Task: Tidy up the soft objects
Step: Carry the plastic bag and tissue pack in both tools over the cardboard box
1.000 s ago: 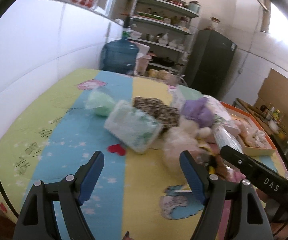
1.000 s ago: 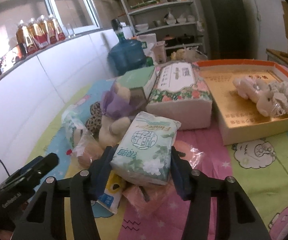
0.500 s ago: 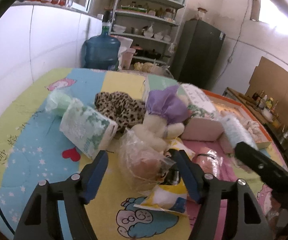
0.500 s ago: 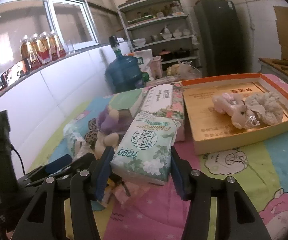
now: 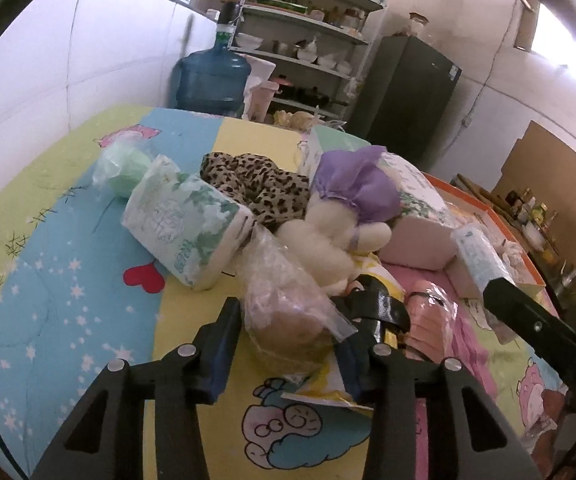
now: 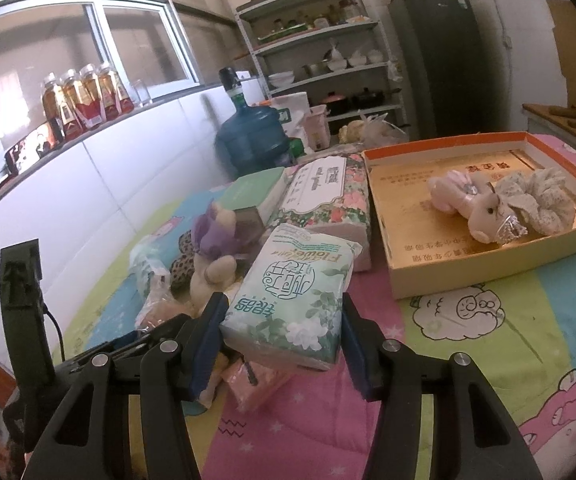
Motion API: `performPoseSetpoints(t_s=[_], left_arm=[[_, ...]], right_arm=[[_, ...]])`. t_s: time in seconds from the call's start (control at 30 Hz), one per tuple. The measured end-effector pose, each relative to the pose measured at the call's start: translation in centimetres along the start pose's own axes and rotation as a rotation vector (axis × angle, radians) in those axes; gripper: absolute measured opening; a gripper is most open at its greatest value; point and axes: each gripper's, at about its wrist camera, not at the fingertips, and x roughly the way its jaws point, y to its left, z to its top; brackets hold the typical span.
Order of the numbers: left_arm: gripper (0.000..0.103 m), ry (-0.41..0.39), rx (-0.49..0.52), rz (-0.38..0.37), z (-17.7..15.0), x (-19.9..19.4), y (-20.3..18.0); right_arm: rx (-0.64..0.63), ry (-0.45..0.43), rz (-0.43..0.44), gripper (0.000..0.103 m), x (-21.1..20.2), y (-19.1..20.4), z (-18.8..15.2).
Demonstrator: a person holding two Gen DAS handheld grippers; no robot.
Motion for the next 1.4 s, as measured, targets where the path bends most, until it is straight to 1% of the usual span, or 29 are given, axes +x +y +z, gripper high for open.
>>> performPoseSetpoints(t_s=[0.27,0.57,0.9,1.23,1.4], left_arm=[[0.044,-0.044,0.016,0.008,0.8,-1.6,-0.2],[0.044,-0.089,0.057,-0.03,2.1,-3.6,-2.2],[0.044,-0.103,0.136,-0.11,3.2,-3.7,-7.2],[0.044,-0.086,0.208,-0.16,3.1,-2.5,-12.4],[0.044,-0.084,0.238,-0.17,3.0,-2.0,-14.6]], right_arm=[[0.002,-0.013,0.007,0.056,-0.3,-0.1,-0.1],[0.005,-0.047,0.013,0.056,-1.7,-0.5,0.0],[0.031,-0.106,-0.02,0.056,-4.3,-3.0,0.4],[0.08,-0.154,-0.078,0.056,-6.8,-6.8,0.9],[0.105,-0.175,-0.108,0.056,-8.0,-8.9,1.0]])
